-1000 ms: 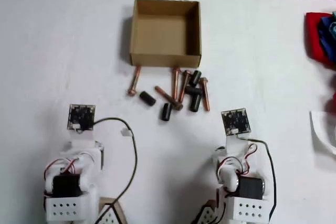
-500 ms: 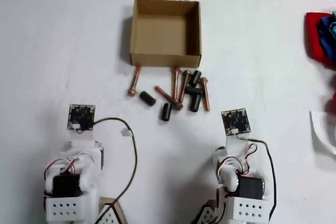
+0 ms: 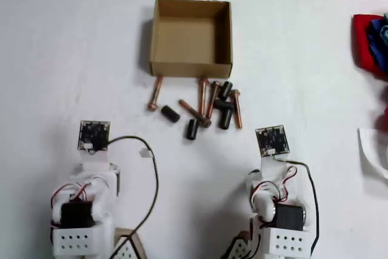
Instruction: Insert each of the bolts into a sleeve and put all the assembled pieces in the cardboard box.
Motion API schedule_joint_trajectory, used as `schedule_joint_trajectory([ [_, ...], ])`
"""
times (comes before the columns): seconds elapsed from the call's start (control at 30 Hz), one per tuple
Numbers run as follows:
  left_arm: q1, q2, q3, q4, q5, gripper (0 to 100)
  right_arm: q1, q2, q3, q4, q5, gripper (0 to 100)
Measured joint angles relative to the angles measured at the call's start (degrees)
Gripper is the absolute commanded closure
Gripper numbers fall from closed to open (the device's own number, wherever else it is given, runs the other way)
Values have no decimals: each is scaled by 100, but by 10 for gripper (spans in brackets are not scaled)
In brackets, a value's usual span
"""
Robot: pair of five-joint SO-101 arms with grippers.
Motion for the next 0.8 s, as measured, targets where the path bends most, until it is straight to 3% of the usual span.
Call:
schedule_joint_trajectory([
  [0.2, 0, 0, 0, 0, 0, 973, 0, 0, 0, -290, 0, 978],
  [0.5, 0, 0, 0, 0, 0, 973, 0, 0, 0, -1512, 62, 978],
  [0.63, 0, 0, 0, 0, 0, 973, -545, 0, -202, -1442, 70, 976],
  [0.8, 0, 0, 0, 0, 0, 973, -756, 413, -1565, -1143, 70, 875],
])
